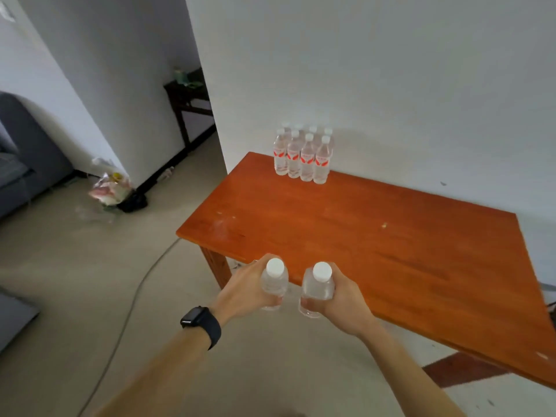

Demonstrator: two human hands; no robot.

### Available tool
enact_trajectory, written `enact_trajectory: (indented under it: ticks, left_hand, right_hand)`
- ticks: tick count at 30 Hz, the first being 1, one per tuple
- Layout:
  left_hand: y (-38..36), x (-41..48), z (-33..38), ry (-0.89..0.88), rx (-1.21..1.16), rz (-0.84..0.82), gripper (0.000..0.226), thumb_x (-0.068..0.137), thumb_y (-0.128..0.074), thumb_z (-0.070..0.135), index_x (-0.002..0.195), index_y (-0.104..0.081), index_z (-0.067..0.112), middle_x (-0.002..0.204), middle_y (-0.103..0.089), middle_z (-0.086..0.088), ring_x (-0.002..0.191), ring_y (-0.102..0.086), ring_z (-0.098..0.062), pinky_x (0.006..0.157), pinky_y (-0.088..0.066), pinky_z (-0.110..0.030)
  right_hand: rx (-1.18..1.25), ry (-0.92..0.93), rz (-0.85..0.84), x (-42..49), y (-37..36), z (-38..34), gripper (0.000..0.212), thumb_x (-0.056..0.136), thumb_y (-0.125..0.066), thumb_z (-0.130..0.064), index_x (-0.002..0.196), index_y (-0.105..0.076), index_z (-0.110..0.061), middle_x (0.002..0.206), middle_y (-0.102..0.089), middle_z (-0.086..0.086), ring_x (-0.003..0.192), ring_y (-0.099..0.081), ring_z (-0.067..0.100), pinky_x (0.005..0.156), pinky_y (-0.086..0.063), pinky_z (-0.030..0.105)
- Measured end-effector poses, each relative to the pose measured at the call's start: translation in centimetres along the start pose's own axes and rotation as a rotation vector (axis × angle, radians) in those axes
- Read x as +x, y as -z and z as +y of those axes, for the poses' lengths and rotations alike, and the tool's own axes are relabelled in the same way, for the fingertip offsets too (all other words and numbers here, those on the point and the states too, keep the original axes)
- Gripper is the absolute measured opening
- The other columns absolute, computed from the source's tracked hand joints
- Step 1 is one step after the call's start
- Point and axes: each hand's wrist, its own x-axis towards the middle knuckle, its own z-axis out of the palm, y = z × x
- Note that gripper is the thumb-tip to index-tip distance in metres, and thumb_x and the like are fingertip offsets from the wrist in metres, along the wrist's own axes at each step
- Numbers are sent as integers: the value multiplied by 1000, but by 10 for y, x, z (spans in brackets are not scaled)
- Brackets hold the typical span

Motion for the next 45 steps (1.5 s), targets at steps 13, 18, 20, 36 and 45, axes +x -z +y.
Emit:
enact_trajectory:
  ticks: [13,18,20,36,45]
  left_hand:
    - [53,222,-110,143,-79,-85,74,73,-89,30,132,-45,28,117,-64,10,106,-64,-11,95,-56,-33]
    - [87,330,-144,112,-95,-140,68,71,-90,29,124,-47,31,113,-65,12,103,-65,-10,88,-56,-26]
    - [101,370,-153,97,-92,-163,69,69,-90,30,122,-47,33,111,-65,13,103,-65,-9,87,-56,-26]
    - [125,562,-196,41,-128,-134,71,72,-90,34,130,-50,35,119,-66,13,108,-62,-8,88,-50,-24]
    - [124,581,-194,34,-180,-186,80,72,-88,38,134,-37,41,123,-63,17,108,-63,-7,86,-56,-25]
  right_hand:
    - [-73,-184,-29,230,-22,5,66,69,-84,-37,121,-46,-27,108,-63,-9,95,-64,12,79,-56,33]
    - [-99,-285,49,332,-34,-3,61,72,-85,-36,119,-46,-29,108,-65,-11,95,-66,14,81,-58,33]
    - [-87,-324,93,368,-36,-11,54,74,-84,-30,114,-47,-31,103,-65,-14,93,-66,10,73,-53,22]
    - [-252,-216,251,566,-24,-35,58,81,-79,-21,133,-53,-19,134,-59,1,125,-53,25,104,-47,43]
    - [-37,-340,296,584,-31,-11,73,83,-78,-29,143,-36,-29,131,-55,-11,117,-58,13,94,-53,33]
